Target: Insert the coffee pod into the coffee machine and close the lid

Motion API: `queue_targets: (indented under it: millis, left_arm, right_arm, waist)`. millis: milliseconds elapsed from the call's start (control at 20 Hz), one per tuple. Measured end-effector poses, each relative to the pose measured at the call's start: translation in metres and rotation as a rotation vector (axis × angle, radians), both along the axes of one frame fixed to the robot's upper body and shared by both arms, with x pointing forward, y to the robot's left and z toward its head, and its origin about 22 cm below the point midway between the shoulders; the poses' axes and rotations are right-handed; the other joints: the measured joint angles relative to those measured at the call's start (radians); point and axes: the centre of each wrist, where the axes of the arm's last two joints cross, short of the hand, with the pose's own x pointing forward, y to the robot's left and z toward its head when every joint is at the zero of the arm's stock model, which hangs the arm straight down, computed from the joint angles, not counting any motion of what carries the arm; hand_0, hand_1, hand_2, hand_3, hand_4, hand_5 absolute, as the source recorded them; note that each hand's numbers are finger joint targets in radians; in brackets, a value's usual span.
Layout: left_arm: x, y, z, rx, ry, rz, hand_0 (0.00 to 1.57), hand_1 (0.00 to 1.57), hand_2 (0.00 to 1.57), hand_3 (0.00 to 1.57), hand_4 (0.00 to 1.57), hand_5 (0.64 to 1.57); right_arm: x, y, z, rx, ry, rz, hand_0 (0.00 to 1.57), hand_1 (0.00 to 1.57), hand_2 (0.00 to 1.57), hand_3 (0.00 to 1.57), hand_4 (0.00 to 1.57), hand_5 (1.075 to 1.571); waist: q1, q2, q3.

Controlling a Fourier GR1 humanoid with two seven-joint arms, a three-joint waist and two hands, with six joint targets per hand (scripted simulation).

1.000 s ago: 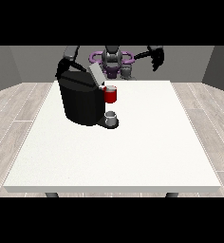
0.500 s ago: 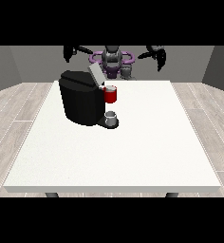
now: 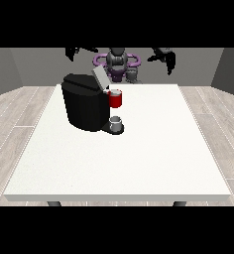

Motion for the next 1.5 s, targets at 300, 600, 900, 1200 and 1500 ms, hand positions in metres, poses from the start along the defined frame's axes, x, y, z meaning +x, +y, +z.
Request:
queue_targets:
  millis: [300,600,900,1200,1500]
  left_arm:
    - [-0.002,-0.011,0.019,-0.003,-0.057,-0.010,0.00,0.00,0.00,0.00,0.26,1.571]
    - [-0.011,-0.003,0.034,-0.007,-0.112,0.005,0.00,0.00,0.00,0.00,0.34,1.571]
    - [-0.019,0.010,0.051,-0.007,-0.157,0.028,0.00,0.00,0.00,0.00,0.38,1.571]
    - [-0.027,0.013,0.057,0.002,-0.188,0.064,0.00,0.00,0.00,0.00,0.33,1.571]
    - [-0.032,0.017,0.062,0.039,-0.196,0.089,0.00,0.00,0.00,0.00,0.35,1.571]
  right_arm:
    - [0.022,-0.003,0.017,0.091,0.012,-0.008,0.00,0.00,0.00,0.00,0.13,1.571]
    - [0.033,0.010,0.019,0.145,0.026,0.005,0.00,0.00,0.00,0.00,0.06,1.571]
    - [0.045,0.016,0.028,0.129,0.026,0.047,0.00,0.00,0.00,0.00,0.00,1.571]
    - [0.057,0.036,0.035,0.109,0.006,0.107,0.00,0.00,0.00,0.00,0.00,1.571]
    - [0.063,0.052,0.038,0.093,-0.010,0.144,0.00,0.00,0.00,0.00,0.17,1.571]
  waist:
    - [0.026,0.065,-0.0001]
    - [0.019,0.125,-0.0002]
    - [0.006,0.175,-0.0002]
    - [-0.005,0.218,-0.0002]
    - [-0.014,0.240,-0.0005]
